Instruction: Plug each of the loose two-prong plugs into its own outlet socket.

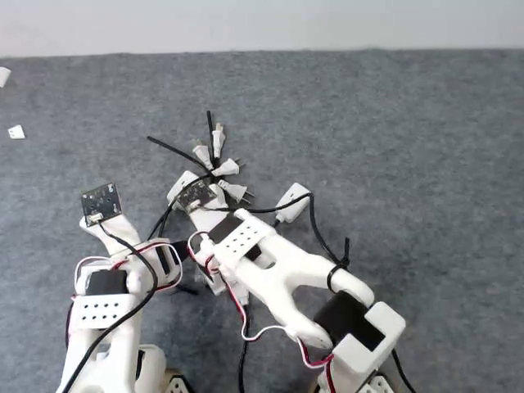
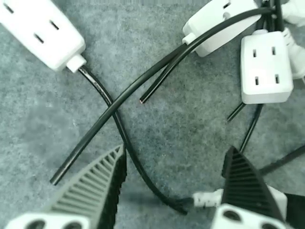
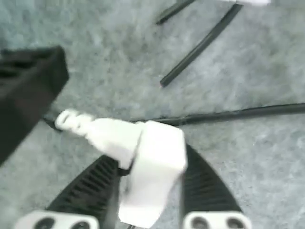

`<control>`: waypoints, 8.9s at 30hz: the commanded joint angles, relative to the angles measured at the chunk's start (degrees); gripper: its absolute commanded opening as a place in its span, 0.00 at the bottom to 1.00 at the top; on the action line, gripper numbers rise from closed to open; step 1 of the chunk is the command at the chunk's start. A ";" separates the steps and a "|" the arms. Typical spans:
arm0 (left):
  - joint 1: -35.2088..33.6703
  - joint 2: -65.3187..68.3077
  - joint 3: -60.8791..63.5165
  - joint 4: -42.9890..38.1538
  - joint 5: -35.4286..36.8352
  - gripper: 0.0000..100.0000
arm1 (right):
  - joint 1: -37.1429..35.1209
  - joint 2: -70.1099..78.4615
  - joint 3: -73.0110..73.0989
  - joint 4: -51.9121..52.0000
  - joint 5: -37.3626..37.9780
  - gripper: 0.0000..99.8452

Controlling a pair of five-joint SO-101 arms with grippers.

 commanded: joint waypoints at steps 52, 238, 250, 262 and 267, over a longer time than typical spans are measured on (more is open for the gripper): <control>6.95 -0.26 -1.54 -6.68 4.04 0.31 | 105.80 -45.58 28.66 -27.47 26.29 0.01; -14.68 0.09 -1.54 -9.14 0.62 0.43 | 17.27 33.89 -59.78 6.64 52.31 0.01; -10.20 0.26 -0.04 -9.14 0.53 0.43 | 17.89 33.80 -83.78 31.43 40.97 0.01; -7.47 14.15 -5.93 -9.05 -0.70 0.42 | 18.24 28.97 -90.81 41.54 27.08 0.01; -5.36 30.07 -16.48 -6.86 -3.34 0.32 | 17.10 20.26 -81.93 41.45 26.73 0.01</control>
